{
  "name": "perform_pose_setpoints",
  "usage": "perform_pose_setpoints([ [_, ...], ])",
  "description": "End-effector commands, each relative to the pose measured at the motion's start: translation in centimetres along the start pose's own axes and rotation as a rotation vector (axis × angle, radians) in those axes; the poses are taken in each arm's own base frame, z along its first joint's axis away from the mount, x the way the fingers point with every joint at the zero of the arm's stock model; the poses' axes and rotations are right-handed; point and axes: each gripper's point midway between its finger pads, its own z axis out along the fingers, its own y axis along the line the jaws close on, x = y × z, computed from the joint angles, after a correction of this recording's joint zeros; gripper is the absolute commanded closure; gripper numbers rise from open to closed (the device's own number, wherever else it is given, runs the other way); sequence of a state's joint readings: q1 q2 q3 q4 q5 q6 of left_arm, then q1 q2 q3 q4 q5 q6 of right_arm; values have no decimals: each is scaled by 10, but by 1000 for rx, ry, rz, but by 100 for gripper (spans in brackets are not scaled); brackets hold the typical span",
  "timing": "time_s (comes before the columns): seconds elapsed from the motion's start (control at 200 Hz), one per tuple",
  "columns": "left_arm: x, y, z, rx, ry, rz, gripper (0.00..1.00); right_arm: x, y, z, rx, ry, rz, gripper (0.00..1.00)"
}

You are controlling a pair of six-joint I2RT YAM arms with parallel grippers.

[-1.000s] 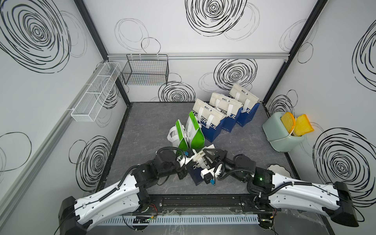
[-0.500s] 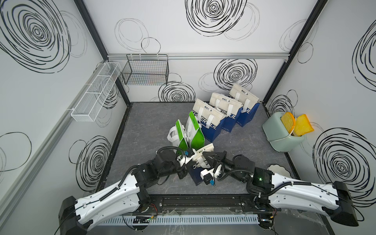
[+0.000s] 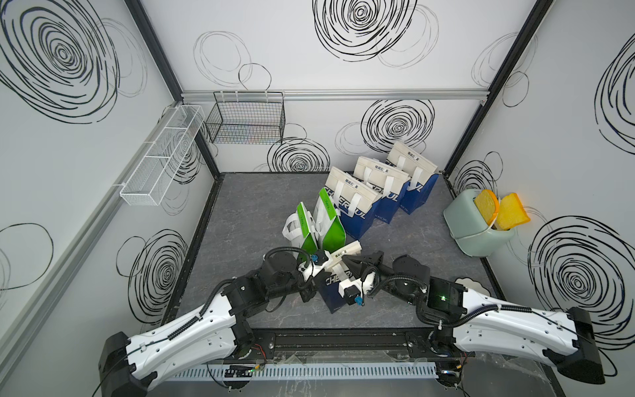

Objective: Open the takeout bag
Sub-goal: Open the takeout bag at the center of the board.

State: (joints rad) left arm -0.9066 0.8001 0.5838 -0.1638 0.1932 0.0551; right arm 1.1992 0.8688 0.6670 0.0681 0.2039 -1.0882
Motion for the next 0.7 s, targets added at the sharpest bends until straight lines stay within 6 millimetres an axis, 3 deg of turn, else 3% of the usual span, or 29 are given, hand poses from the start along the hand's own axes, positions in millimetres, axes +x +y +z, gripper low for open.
perform_pose_setpoints([
  [0.0, 11, -3, 1, 19, 52, -13, 100, -20, -32, -6, 23, -70, 115, 100],
  [0.345, 12, -2, 1, 15, 53, -13, 100, -27, -65, -10, -8, -109, 276, 100],
  [0.69, 12, -3, 1, 14, 54, -12, 100, -17, -74, -2, -98, -120, 436, 100],
])
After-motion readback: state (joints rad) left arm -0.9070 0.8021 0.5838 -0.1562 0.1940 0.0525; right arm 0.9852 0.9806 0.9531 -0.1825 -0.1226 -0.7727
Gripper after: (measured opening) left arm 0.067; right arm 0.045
